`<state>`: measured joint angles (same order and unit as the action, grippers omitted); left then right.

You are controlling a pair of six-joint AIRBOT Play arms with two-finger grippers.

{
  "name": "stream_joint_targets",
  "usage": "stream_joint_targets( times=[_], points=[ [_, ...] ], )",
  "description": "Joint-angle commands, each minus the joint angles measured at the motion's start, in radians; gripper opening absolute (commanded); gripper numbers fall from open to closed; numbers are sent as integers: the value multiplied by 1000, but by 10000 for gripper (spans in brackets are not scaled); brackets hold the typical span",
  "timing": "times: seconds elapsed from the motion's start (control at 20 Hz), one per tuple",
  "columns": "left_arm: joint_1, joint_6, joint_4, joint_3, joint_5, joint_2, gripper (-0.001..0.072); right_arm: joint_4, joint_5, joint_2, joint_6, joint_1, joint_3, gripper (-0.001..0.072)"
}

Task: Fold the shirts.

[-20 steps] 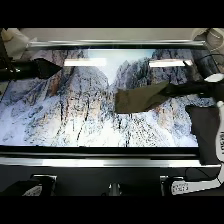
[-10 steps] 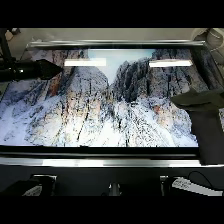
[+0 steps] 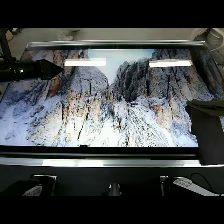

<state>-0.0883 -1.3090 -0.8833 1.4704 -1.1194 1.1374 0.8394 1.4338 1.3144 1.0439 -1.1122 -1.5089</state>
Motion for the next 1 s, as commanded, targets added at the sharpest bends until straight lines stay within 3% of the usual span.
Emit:
stream_joint_targets(
  times=[0.0, 0.15, 0.25, 0.7, 0.75, 0.85, 0.95],
  points=[
    [-1, 0, 0, 0, 0, 0, 27, 180, 136, -14, 12, -38, 8, 14],
    [-1, 0, 0, 0, 0, 0, 27, 486, 164, -17, 29, 22, 98, 14],
    [0, 0, 1, 0, -12, 0, 27, 576, 126, -17, 19, 43, 196, 14],
    [-1, 0, 35, 0, -44, 0, 27, 621, -64, -16, 16, 42, 433, 25],
    [-1, 0, 35, 0, -43, 0, 27, 611, -63, -16, 37, 42, 433, 161],
    [-1, 0, 35, 0, -39, 0, 27, 573, -57, -16, 29, 42, 430, 660],
    [0, -5, 47, 0, -27, 0, 27, 599, -21, -16, -21, 43, 377, 689]
  ],
)
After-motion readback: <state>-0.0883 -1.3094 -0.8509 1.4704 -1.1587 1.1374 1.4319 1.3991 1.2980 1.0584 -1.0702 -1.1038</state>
